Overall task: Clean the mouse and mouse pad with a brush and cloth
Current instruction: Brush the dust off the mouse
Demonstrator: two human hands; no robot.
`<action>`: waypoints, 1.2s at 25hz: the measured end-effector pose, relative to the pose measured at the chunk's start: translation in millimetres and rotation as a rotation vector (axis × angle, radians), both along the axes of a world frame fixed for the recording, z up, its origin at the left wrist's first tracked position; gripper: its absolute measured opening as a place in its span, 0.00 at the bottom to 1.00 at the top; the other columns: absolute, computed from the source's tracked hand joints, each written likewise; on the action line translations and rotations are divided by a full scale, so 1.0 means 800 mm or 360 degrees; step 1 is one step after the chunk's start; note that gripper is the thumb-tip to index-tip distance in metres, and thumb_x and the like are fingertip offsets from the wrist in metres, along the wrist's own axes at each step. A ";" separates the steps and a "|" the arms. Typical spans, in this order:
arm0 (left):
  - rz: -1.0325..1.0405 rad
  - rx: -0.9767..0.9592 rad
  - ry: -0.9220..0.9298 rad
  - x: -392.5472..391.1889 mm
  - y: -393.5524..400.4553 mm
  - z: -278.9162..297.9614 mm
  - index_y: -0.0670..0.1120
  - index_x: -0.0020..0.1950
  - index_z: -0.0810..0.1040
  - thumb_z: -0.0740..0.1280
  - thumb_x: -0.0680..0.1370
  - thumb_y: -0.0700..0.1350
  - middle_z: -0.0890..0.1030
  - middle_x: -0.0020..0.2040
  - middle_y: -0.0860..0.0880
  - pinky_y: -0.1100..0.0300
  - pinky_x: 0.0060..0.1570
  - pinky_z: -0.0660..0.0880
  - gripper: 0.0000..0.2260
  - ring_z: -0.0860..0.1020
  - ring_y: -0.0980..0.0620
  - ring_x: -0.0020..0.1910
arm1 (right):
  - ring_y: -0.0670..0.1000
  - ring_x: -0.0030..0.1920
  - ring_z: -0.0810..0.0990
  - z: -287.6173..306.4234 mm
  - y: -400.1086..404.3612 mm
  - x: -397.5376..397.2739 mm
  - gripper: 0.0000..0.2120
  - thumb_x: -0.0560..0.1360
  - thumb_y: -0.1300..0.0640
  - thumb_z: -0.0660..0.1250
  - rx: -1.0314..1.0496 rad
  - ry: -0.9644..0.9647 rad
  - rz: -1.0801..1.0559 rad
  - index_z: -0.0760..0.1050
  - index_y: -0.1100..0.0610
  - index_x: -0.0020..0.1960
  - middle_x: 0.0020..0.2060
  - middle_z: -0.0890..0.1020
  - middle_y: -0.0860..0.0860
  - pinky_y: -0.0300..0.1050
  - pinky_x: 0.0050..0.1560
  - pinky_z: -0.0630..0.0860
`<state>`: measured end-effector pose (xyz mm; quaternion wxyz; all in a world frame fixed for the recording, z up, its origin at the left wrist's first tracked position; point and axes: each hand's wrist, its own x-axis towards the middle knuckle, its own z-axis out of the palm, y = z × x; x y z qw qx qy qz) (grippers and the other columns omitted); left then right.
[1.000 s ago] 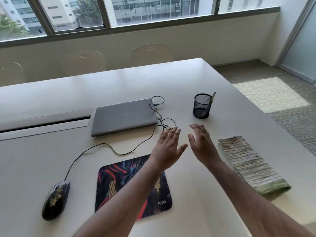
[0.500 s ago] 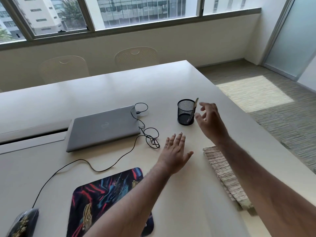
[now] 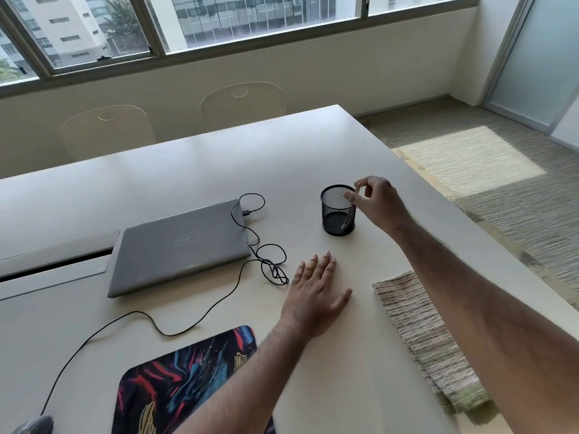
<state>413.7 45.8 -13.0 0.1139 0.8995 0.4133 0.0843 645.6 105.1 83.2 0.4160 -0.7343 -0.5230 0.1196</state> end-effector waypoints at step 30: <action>-0.0180 0.0065 -0.0112 -0.033 -0.020 0.039 0.44 0.84 0.55 0.54 0.86 0.57 0.53 0.85 0.46 0.50 0.81 0.38 0.29 0.44 0.47 0.84 | 0.45 0.31 0.81 0.067 -0.111 -0.108 0.04 0.86 0.53 0.62 0.0733 0.0302 0.0119 0.72 0.53 0.56 0.38 0.80 0.48 0.43 0.25 0.78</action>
